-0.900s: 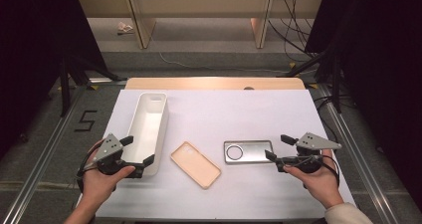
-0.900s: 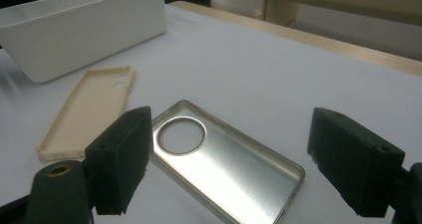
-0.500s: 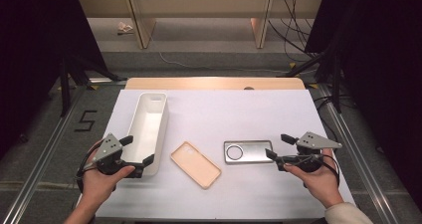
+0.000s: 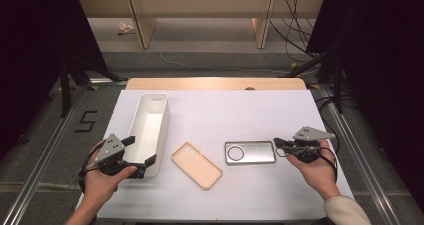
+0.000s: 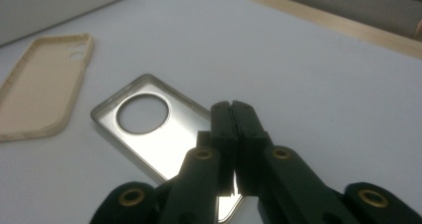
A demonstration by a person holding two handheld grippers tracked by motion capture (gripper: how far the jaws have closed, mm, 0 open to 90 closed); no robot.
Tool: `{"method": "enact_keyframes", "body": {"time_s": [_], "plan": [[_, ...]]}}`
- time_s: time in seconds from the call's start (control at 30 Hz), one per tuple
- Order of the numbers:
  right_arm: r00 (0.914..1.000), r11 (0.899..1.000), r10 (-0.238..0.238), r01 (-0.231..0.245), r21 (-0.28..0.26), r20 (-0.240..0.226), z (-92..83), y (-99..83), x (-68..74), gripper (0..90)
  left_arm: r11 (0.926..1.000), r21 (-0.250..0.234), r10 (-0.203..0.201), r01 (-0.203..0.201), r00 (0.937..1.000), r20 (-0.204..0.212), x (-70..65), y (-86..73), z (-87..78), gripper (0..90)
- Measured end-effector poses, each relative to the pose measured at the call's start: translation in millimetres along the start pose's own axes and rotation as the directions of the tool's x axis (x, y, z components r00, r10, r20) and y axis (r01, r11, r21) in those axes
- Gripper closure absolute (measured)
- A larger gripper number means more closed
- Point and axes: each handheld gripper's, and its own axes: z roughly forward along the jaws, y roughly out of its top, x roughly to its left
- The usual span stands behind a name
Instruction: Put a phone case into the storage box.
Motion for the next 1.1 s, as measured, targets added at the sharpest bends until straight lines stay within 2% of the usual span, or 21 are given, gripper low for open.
{"method": "enact_keyframes", "body": {"time_s": [0.17,0.3,0.43,0.53,0.57,0.73,0.8,0.9,0.93,1.1], "plan": [[0.9995,0.997,-0.028,0.029,0.073,-0.017,9.1,2.0,2.7,90.0,1.0000,-0.002,-0.001,0.001,1.0000,0.001,-0.2,0.3,0.1,1.3],[0.9987,0.988,-0.038,0.042,0.150,-0.033,20.8,2.2,2.4,90.0,1.0000,-0.003,0.000,0.000,1.0000,0.002,-0.3,0.2,-0.2,1.4],[0.9974,0.969,-0.040,0.053,0.239,-0.059,35.4,-0.2,1.6,90.0,1.0000,-0.003,-0.002,0.002,1.0000,0.001,0.1,0.0,-0.1,1.5],[0.9974,0.959,-0.044,0.058,0.277,-0.056,43.4,-0.7,-0.8,90.0,1.0000,-0.002,0.000,0.000,1.0000,0.003,-0.3,0.1,0.0,1.5],[0.9974,0.959,-0.044,0.058,0.277,-0.056,43.4,-0.7,-0.8,90.0,1.0000,-0.002,0.000,0.000,1.0000,0.003,-0.3,0.1,0.0,1.5],[0.9976,0.934,-0.032,0.051,0.354,-0.062,49.9,-4.9,-2.6,90.0,1.0000,-0.004,-0.002,0.002,1.0000,0.001,-0.1,0.0,-0.5,1.6],[0.9971,0.924,-0.043,0.064,0.377,-0.062,50.8,-5.8,-2.2,90.0,1.0000,-0.003,-0.001,0.001,1.0000,0.001,-0.2,0.1,-0.2,1.7],[0.9974,0.919,-0.036,0.057,0.389,-0.062,51.5,-6.4,-1.9,90.0,1.0000,-0.003,0.000,0.000,1.0000,0.002,-0.4,0.0,-0.2,1.7],[0.9973,0.914,-0.035,0.058,0.402,-0.064,51.9,-7.5,-2.0,90.0,1.0000,-0.003,-0.001,0.001,1.0000,0.001,-0.3,0.0,-0.3,1.7],[0.9969,0.902,-0.039,0.065,0.427,-0.069,52.8,-8.9,-1.1,90.0,1.0000,-0.004,-0.002,0.002,1.0000,0.002,-0.3,0.0,-0.3,1.8]]}}
